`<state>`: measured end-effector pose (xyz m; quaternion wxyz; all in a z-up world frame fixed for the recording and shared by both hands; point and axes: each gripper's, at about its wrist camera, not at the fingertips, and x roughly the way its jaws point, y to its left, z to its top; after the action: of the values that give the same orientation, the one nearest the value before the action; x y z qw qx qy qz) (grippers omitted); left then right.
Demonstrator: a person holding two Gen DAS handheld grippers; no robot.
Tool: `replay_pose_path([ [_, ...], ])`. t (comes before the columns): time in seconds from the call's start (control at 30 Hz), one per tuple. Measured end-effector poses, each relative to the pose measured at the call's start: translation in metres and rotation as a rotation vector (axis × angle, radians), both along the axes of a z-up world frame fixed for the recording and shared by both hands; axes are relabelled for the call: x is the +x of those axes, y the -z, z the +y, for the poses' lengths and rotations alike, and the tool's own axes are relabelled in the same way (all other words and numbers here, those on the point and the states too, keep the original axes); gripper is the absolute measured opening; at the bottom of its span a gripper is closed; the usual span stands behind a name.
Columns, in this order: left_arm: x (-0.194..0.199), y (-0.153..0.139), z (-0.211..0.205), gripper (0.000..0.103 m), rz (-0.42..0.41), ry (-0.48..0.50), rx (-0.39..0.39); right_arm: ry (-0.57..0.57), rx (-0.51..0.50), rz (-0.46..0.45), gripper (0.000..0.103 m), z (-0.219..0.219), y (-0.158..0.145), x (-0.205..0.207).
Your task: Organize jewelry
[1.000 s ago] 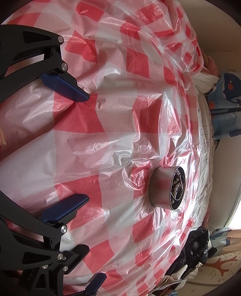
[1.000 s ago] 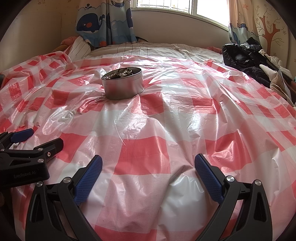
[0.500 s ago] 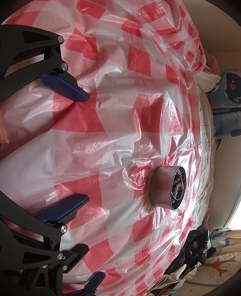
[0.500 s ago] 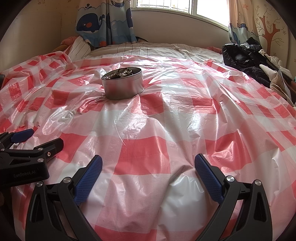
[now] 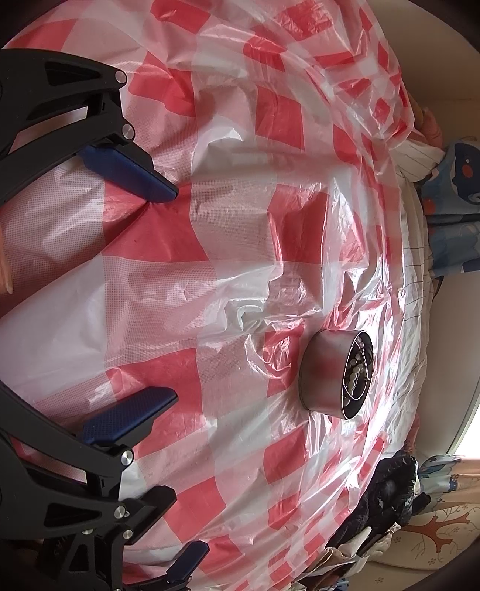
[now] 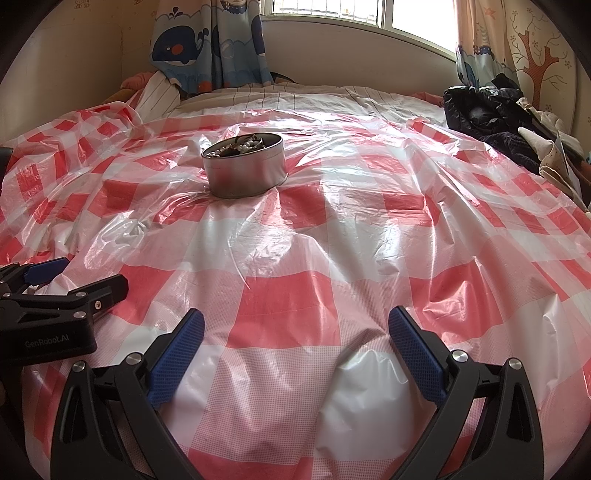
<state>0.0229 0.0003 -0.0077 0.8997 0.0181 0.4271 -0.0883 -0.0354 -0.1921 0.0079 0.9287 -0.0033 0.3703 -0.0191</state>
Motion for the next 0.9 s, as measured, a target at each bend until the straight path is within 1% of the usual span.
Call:
replay_pose_path([
  [0.9, 0.0, -0.0001, -0.0011, 0.096, 0.001, 0.0, 0.002, 0.0, -0.002, 0.002, 0.095, -0.0028, 0.0001, -0.0011],
])
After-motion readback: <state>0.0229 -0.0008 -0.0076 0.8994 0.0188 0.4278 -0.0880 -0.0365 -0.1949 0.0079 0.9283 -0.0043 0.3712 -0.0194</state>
